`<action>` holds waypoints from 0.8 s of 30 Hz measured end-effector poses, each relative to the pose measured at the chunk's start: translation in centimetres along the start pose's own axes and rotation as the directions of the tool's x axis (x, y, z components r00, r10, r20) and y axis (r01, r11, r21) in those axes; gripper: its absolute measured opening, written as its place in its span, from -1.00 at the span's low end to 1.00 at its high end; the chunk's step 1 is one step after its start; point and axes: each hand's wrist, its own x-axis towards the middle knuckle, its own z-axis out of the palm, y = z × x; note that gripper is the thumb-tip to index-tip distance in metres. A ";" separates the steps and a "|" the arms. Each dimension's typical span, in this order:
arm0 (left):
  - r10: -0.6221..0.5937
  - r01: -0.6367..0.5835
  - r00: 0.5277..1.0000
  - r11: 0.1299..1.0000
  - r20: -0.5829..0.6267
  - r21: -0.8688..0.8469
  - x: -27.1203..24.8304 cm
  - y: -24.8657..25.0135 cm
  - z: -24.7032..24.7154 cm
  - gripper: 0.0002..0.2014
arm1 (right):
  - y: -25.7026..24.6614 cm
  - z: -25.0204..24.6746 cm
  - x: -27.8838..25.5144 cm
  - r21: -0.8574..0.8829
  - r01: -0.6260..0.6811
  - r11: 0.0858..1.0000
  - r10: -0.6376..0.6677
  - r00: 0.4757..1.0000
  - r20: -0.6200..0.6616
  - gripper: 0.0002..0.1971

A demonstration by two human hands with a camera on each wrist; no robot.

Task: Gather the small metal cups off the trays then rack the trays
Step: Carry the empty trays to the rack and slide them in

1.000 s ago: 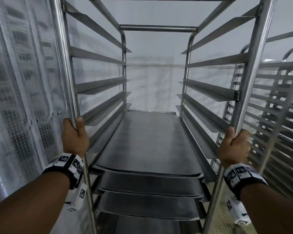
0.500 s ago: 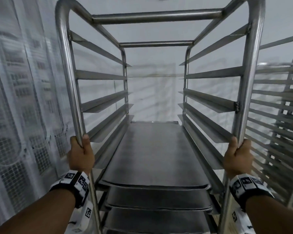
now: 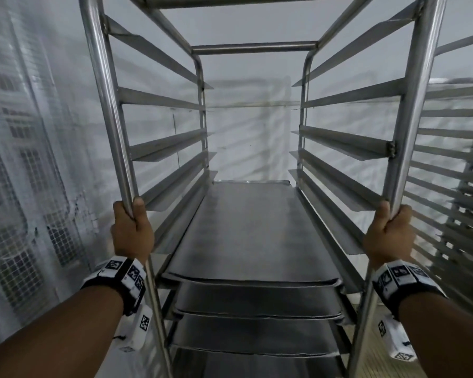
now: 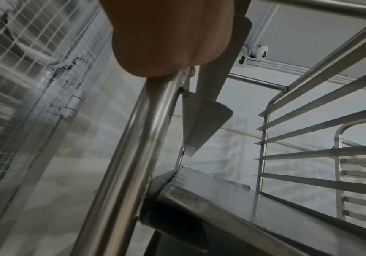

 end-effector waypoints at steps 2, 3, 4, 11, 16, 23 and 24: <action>-0.001 0.001 1.000 1.000 -0.004 -0.001 0.8 -0.6 1.3 -0.55 | 0.2 1.4 0.7 0.009 0.007 1.000 -0.007 1.000 0.000 -0.53; -0.002 0.002 1.000 1.000 -0.002 0.003 1.1 -0.8 1.8 -0.56 | 0.4 2.1 1.0 0.002 0.010 1.000 -0.010 1.000 -0.002 -0.53; -0.006 0.006 1.000 1.000 0.002 0.005 1.4 -1.1 2.4 -0.55 | 0.5 2.8 1.3 -0.008 0.015 1.000 -0.016 1.000 -0.006 -0.53; -0.025 0.025 1.000 1.000 -0.012 0.012 3.7 -2.7 6.7 -0.51 | 1.3 7.1 3.3 -0.037 -0.028 0.999 0.029 0.999 0.025 -0.54; -0.026 0.026 1.000 1.000 -0.017 -0.005 5.1 -3.8 9.7 -0.53 | 1.9 9.6 5.0 -0.027 -0.033 0.999 0.034 0.999 0.026 -0.52; -0.026 0.026 0.999 1.000 -0.039 0.000 6.8 -5.2 13.2 -0.56 | 2.3 13.1 6.5 -0.021 -0.039 0.999 0.040 0.998 0.044 -0.53; -0.031 0.031 0.999 1.000 -0.044 0.000 7.0 -5.3 13.5 -0.55 | 2.4 13.5 6.6 -0.016 -0.034 0.999 0.035 0.999 0.041 -0.53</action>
